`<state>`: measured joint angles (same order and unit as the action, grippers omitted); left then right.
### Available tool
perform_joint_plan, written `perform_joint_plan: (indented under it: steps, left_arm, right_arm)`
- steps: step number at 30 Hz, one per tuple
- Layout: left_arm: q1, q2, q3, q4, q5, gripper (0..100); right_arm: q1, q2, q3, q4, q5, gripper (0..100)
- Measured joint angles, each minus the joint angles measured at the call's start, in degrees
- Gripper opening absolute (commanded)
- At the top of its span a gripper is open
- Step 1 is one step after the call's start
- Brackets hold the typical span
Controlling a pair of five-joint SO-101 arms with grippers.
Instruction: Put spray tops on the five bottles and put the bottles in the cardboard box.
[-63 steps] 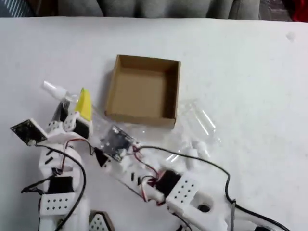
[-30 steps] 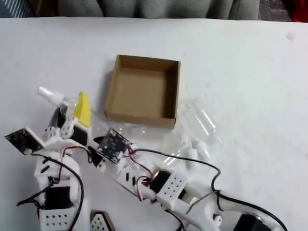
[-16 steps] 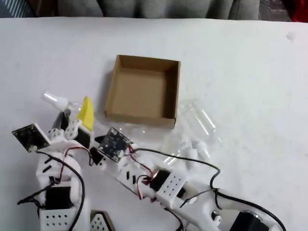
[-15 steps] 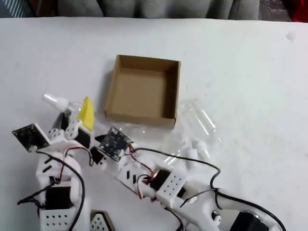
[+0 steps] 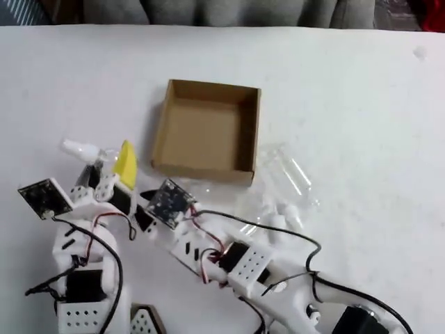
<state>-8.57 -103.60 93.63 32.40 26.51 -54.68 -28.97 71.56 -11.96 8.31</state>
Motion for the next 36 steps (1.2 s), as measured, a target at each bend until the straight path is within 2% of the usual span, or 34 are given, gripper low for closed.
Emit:
perform_joint_plan:
  steps: [3,6,13,15,19,25,31,36]
  left_arm:
    - [0.0,0.0,0.4,-4.4,-0.2,2]
    - [0.1,0.0,0.8,-6.9,-0.3,2]
    - [0.4,0.0,0.0,-7.7,-4.1,2]
    - [1.7,0.0,-1.1,-7.8,-4.7,2]
    - [4.3,0.0,-3.0,-7.8,-5.6,2]
    - [8.7,0.0,-4.8,-8.9,-13.8,2]
    - [13.0,0.0,-4.9,-14.2,-22.6,2]
    - [15.4,1.8,-6.2,-15.2,-25.2,2]
  right_arm:
    - [2.6,-1.1,0.0,1.1,0.0,1.4]
    - [6.8,-5.8,0.0,6.3,-0.2,1.9]
    - [19.0,-18.0,-6.7,27.8,-0.2,1.5]
    - [23.0,-18.4,-9.0,30.9,-0.2,1.5]
    - [29.9,-16.1,-12.7,31.6,-0.2,1.5]
    - [34.8,-5.7,-17.6,29.1,-0.2,1.5]
    - [37.6,5.5,-24.4,29.1,-0.2,1.5]
    - [39.0,11.3,-28.6,29.1,-0.2,1.5]
